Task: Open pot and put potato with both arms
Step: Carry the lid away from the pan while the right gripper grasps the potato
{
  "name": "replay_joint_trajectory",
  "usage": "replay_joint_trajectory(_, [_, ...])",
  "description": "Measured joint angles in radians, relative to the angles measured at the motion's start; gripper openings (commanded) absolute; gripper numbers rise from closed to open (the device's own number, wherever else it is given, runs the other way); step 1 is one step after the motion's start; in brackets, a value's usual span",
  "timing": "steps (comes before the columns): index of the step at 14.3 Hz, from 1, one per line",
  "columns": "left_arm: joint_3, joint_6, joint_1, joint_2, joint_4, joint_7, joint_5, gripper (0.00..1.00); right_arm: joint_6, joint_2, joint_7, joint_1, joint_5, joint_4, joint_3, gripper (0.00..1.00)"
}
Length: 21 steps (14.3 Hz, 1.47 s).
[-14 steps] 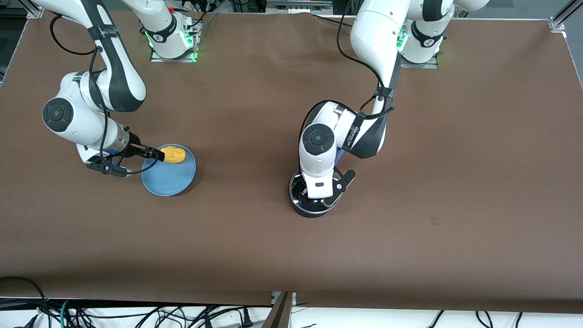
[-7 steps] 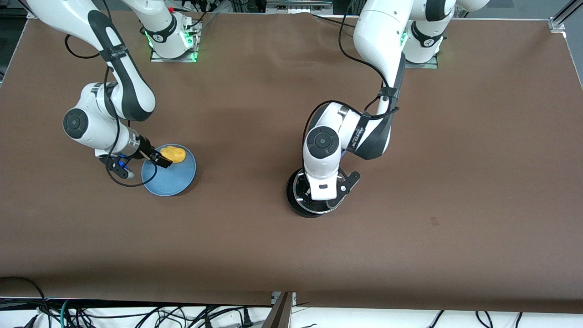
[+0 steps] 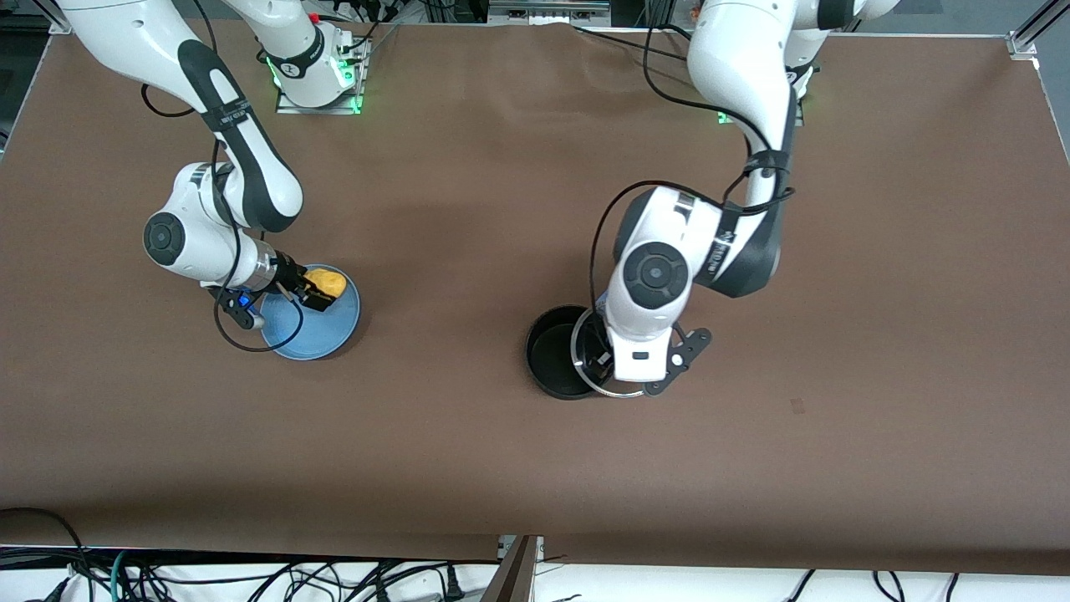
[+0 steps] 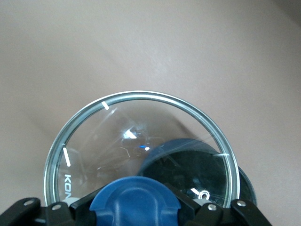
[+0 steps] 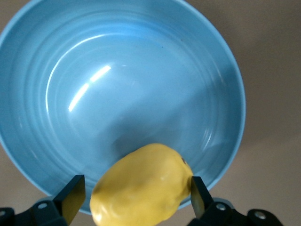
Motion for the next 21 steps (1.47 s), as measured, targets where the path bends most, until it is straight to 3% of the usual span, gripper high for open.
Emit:
replay_joint_trajectory(2, [0.001, -0.043, 0.032, -0.020, 0.000, 0.090, 0.000, 0.42, 0.004, 0.008, 0.000, 0.000, 0.000, 0.000, 0.000, 0.91])
replay_joint_trajectory(4, [0.004, -0.072, 0.074, -0.045, 0.000, 0.207, 0.000, 0.42, 0.009, 0.013, 0.000, 0.000, 0.001, 0.001, 0.000, 0.80])
replay_joint_trajectory(8, [0.013, -0.142, 0.165, -0.124, -0.021, 0.467, 0.000, 0.42, 0.017, 0.026, 0.000, 0.000, 0.001, 0.003, 0.000, 0.38])
replay_joint_trajectory(15, [0.027, -0.155, 0.265, -0.246, -0.197, 0.802, 0.006, 0.42, 0.006, 0.029, -0.021, 0.000, 0.001, 0.023, 0.000, 0.36])
replay_joint_trajectory(21, [0.034, -0.057, 0.347, -0.280, -0.325, 0.999, 0.048, 0.42, -0.180, 0.025, -0.050, -0.003, 0.001, 0.164, -0.001, 0.36])
